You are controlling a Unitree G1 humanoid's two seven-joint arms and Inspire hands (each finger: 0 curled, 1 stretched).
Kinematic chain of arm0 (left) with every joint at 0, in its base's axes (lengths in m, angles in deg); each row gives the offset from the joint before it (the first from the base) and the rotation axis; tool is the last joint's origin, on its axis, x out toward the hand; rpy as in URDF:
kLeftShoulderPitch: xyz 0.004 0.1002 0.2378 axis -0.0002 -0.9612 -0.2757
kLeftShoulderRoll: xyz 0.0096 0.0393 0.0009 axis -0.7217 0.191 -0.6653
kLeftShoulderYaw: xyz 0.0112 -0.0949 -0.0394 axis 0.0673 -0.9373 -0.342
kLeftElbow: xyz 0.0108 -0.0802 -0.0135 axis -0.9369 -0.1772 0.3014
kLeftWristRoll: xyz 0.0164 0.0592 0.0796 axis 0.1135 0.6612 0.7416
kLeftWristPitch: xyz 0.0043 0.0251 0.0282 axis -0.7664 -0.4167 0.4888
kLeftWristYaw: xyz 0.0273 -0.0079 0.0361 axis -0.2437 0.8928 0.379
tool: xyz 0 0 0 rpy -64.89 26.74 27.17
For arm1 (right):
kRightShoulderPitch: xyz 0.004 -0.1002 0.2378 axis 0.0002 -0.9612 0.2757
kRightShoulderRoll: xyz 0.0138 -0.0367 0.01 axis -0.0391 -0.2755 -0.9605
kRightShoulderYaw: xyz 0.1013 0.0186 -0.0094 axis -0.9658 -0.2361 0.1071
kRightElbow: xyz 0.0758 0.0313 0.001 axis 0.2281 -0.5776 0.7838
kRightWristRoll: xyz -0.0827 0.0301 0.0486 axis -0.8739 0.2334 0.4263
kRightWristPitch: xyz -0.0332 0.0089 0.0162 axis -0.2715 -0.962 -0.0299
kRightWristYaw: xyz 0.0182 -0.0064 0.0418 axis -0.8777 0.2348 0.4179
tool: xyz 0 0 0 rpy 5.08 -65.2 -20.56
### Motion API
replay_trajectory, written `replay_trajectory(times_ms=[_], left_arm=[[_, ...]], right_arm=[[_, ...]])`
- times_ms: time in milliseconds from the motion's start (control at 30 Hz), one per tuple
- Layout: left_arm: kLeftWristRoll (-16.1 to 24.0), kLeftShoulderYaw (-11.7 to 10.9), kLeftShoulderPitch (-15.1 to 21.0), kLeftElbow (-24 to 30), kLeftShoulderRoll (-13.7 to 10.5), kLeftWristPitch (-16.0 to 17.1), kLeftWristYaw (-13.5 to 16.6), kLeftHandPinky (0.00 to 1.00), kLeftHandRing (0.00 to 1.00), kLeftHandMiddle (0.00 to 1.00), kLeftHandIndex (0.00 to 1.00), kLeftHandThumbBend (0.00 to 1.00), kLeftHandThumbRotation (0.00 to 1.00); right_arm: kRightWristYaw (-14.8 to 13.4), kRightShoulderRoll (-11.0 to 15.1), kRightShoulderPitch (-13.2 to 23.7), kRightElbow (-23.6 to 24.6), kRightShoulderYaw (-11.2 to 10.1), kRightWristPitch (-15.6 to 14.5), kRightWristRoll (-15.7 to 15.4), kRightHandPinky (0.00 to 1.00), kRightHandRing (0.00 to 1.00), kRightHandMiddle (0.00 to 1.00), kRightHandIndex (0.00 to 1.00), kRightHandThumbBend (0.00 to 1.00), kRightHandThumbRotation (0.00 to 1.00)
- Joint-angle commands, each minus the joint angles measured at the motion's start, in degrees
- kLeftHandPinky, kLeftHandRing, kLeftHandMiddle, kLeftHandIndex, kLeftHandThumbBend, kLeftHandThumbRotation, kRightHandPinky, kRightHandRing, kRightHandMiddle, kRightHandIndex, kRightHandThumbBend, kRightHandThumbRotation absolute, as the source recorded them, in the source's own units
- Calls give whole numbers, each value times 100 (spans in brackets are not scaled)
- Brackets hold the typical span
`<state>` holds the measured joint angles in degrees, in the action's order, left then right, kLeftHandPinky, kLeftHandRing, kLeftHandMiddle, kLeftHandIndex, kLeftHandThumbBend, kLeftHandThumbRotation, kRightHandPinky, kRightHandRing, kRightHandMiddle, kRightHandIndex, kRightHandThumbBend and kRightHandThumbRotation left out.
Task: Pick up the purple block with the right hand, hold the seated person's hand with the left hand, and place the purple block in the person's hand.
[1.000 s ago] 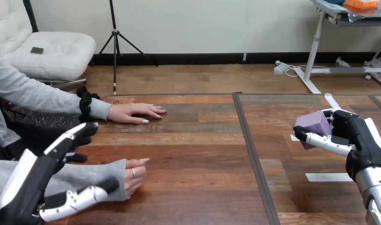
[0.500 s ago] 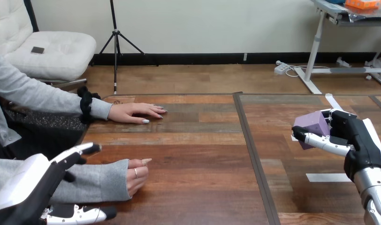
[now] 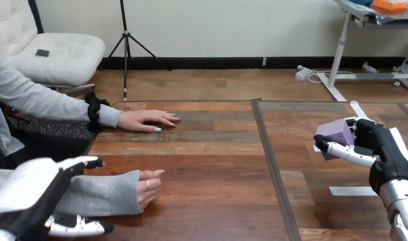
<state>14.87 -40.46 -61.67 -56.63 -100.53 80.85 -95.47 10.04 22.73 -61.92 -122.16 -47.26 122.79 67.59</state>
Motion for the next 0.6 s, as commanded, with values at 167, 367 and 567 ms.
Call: replay_trajectory(times_ms=[167, 367, 567], left_arm=[[360, 320, 687, -323, -392, -2, 296, 70, 77, 80, 78, 100, 33], [664, 508, 807, -478, -458, -66, 514, 71, 77, 80, 78, 100, 33], [787, 659, 924, -656, -484, -115, 673, 72, 77, 81, 79, 100, 32]], right_arm=[[24, -77, 294, 194, -105, 150, 43, 37, 39, 43, 46, 75, 0], [20, -69, 299, 183, -91, 153, 18, 37, 39, 43, 46, 75, 0], [64, -76, 294, 197, -97, 148, 39, 37, 39, 43, 46, 75, 0]])
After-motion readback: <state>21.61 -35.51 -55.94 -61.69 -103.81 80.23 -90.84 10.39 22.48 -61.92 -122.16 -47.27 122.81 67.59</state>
